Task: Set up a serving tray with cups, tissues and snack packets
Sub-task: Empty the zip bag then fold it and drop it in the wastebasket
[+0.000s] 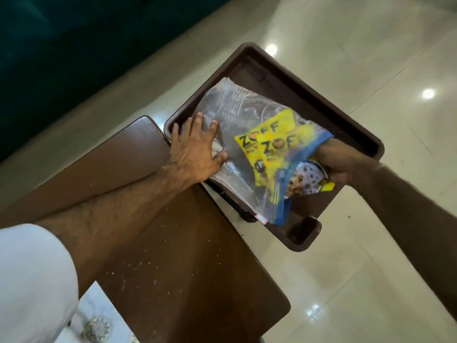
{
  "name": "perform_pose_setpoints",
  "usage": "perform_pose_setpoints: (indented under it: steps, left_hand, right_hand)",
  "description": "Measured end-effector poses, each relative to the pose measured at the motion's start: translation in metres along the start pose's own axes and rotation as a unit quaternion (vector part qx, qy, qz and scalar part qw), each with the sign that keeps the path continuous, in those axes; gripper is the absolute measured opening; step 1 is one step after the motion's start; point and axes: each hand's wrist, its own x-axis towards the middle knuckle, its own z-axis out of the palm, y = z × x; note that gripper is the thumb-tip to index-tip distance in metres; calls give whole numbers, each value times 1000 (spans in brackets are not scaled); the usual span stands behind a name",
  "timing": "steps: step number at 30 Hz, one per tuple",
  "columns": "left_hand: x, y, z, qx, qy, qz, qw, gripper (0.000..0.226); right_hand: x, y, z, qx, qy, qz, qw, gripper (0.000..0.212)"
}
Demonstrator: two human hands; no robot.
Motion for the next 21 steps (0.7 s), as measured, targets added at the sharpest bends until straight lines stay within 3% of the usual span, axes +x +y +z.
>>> perform_pose_setpoints:
  steps: [3, 7, 12, 14, 17, 18, 19, 21]
  left_hand:
    - [4, 9, -7, -60, 57, -58, 995, 90]
    - [12, 15, -14, -197, 103, -128, 966, 96]
    - [10, -4, -22, -338, 213, -122, 908, 71]
    - [4, -21, -30, -348, 244, -101, 900, 65]
    - [-10, -46, -35, -273, 274, -107, 916, 59]
    - [-17, -50, -33, -281, 293, -156, 901, 58]
    - [-24, -50, -30, -319, 310, -235, 864, 61]
    - [-40, -40, -21, -463, 294, -419, 724, 77]
  right_hand:
    - [-26, 23, -39, -51, 8, 19, 998, 36]
    - [-58, 42, -69, 12, 51, 33, 998, 45]
    - [-71, 57, -65, 18, 218, -42, 975, 45]
    - [-65, 59, -51, 34, 256, -77, 963, 43]
    - [-44, 55, -24, 51, 275, -136, 950, 49]
    - [-35, 53, -15, 41, 287, -145, 946, 54]
    - [-27, 52, -7, 33, 310, -143, 939, 63]
    - [-13, 53, 7, 9, 373, -119, 920, 80]
